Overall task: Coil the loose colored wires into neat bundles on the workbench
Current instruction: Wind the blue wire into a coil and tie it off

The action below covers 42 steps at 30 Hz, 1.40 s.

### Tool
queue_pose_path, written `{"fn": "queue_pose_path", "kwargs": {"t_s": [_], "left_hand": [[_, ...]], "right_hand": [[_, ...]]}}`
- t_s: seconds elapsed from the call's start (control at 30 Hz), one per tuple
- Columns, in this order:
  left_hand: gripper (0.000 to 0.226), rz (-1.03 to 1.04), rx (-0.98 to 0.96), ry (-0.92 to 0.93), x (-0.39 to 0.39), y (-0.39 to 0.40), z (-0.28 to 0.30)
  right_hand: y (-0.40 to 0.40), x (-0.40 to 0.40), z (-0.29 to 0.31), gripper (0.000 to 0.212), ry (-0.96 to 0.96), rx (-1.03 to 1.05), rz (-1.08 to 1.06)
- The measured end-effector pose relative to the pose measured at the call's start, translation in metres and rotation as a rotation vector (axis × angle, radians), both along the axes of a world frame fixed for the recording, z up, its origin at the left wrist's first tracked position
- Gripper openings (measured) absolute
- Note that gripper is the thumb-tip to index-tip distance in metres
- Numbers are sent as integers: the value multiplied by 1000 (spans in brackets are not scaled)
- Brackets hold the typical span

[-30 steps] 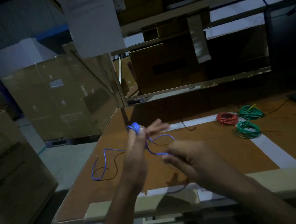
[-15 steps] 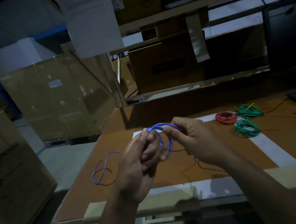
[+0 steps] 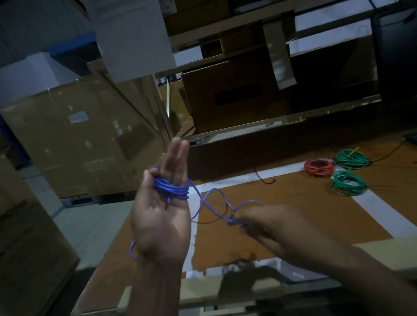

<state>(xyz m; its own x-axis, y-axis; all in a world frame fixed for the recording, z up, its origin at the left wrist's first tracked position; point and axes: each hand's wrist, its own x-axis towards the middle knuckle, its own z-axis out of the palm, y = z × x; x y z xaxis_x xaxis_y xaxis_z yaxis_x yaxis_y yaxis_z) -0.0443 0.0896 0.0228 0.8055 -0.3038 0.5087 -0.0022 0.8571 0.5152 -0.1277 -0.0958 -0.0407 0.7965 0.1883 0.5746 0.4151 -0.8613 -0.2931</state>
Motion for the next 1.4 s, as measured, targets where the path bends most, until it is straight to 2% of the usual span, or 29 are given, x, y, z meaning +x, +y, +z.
{"fn": "queue_pose_path", "kwargs": {"t_s": [0.1, 0.17, 0.23, 0.33, 0.47, 0.57, 0.7, 0.83, 0.87, 0.93, 1.03, 1.1, 1.13, 1.2, 1.23, 1.27, 1.37, 1.4], "left_hand": [[55, 312, 504, -285, -3, -8, -14], [47, 390, 777, -435, -7, -11, -23], [31, 416, 907, -449, -10, -13, -27], [34, 390, 968, -435, -12, -15, -27], [32, 81, 806, -289, -15, -13, -21], [33, -90, 564, -167, -15, -10, -26], [38, -245, 204, 66, -7, 0, -19], [37, -422, -91, 201, 11, 14, -12], [37, -435, -152, 244, 13, 17, -9], [35, -347, -227, 277, 13, 19, -2], [30, -142, -207, 187, 2, 14, 9], [31, -77, -95, 60, 0, 6, 7], [32, 7, 27, 9, 4, 3, 1], [49, 225, 376, -89, 8, -2, -5], [64, 294, 555, -146, 6, -4, -9], [70, 295, 680, -207, 4, -5, -16], [36, 247, 852, -354, -5, -9, -28], [32, 250, 871, -396, -8, -10, -30]], "right_hand": [[12, -1, 9, 23, -71, 48, 30], [14, 2, 19, 17, -160, 151, 9], [14, 6, 28, 12, -236, 253, -20], [11, 13, 37, 13, -256, 326, -78], [3, 19, 42, 17, -237, 359, -55], [2, 20, 41, 16, -161, 326, -28], [-7, 15, 27, 28, 51, 222, -28], [-22, 14, 7, 55, 0, 179, -87], [-27, 15, 1, 57, -39, 184, -121], [-33, 17, -8, 45, -99, 206, -174], [-25, 15, -14, 31, -136, 100, -141], [-11, 11, -13, 30, -115, -26, -78], [-4, 8, -10, 28, -118, -58, -36], [6, 3, -2, 28, -140, -46, 22], [9, 1, 4, 32, -157, -14, 28], [11, -1, 11, 37, -184, 24, 22], [11, 2, 27, 35, -276, 144, -29], [9, 4, 30, 31, -289, 193, -44]]}}
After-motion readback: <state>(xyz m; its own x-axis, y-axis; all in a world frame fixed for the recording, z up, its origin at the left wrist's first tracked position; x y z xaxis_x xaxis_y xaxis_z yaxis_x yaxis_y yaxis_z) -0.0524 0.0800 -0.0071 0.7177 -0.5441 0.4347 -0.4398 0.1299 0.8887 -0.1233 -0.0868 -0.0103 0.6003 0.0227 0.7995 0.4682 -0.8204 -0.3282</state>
